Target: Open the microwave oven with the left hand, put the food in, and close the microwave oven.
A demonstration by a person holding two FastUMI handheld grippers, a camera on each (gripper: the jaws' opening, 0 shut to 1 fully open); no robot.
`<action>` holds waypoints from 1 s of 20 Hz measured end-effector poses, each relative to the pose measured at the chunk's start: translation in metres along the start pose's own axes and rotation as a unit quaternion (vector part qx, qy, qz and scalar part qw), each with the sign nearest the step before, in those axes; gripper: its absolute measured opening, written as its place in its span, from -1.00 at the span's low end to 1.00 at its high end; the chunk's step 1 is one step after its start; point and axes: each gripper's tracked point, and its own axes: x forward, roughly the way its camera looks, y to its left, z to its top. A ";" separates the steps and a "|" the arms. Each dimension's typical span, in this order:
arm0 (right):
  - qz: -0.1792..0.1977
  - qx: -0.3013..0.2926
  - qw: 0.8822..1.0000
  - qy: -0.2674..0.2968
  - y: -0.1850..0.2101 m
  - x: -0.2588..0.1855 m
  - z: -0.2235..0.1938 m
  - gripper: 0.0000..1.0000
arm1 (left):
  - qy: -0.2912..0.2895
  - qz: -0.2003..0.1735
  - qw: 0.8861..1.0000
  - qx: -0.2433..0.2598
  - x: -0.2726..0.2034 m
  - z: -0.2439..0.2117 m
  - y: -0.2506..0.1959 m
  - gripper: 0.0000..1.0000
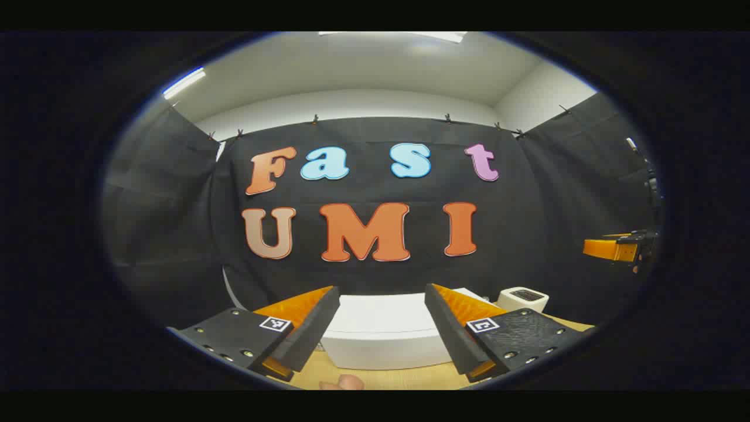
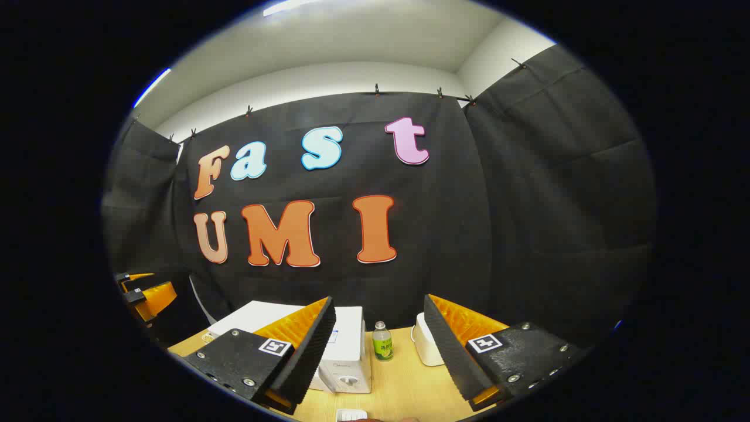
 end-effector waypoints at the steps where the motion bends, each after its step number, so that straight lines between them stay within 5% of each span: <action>1: -0.008 -0.005 1.000 -0.003 -0.006 0.000 0.002 0.88 | -0.001 -0.002 1.000 -0.002 0.001 0.002 -0.002 0.84; 20: -0.001 -0.027 0.999 -0.017 -0.013 -0.010 0.012 0.87 | -0.004 -0.028 0.999 -0.025 0.001 0.008 -0.030 0.84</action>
